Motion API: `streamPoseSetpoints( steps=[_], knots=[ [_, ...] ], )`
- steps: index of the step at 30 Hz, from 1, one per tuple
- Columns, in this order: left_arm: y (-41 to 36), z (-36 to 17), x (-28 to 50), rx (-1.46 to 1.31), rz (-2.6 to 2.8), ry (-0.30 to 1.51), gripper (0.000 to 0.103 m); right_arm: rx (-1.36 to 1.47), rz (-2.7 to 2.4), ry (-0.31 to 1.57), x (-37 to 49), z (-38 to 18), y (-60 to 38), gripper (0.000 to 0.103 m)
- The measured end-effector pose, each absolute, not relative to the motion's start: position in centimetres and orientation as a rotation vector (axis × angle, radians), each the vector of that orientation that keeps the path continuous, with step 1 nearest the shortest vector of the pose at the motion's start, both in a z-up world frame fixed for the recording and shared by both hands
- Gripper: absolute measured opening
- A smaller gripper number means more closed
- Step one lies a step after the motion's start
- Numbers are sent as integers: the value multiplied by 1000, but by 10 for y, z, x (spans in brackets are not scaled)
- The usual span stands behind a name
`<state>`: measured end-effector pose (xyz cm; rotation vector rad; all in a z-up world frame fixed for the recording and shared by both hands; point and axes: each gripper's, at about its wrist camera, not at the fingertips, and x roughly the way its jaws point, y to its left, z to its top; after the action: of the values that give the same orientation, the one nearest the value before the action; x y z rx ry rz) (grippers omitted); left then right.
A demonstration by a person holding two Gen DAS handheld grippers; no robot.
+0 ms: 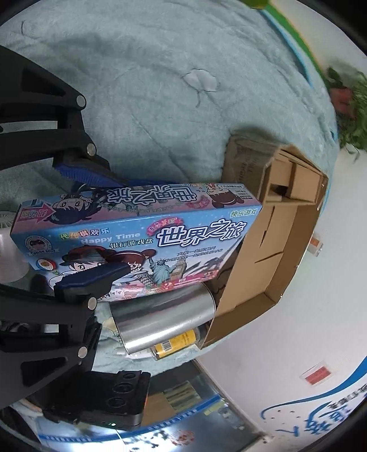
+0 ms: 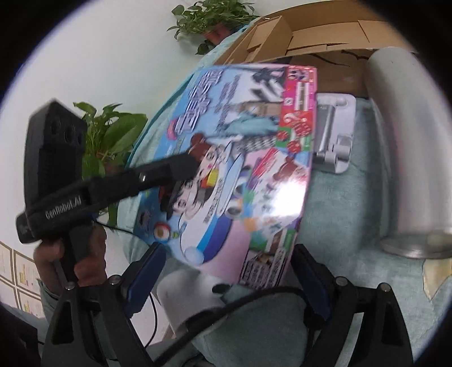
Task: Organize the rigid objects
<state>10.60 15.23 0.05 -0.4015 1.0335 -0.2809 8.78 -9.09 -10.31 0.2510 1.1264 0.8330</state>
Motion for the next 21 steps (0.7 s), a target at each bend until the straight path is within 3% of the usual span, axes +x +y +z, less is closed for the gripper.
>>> streamPoseSetpoints(
  steps=[3,10,21],
  knots=[
    [158,-1,106,-407,-292,1027,51,244,798,1122,105,-101,-91,90],
    [148,-9,121,-385,-297,1053,64,157,767,1109,107,-93,-64,90],
    [134,-1,114,-293,-258,1024,64,208,760,1108,101,-97,-68,91]
  ],
)
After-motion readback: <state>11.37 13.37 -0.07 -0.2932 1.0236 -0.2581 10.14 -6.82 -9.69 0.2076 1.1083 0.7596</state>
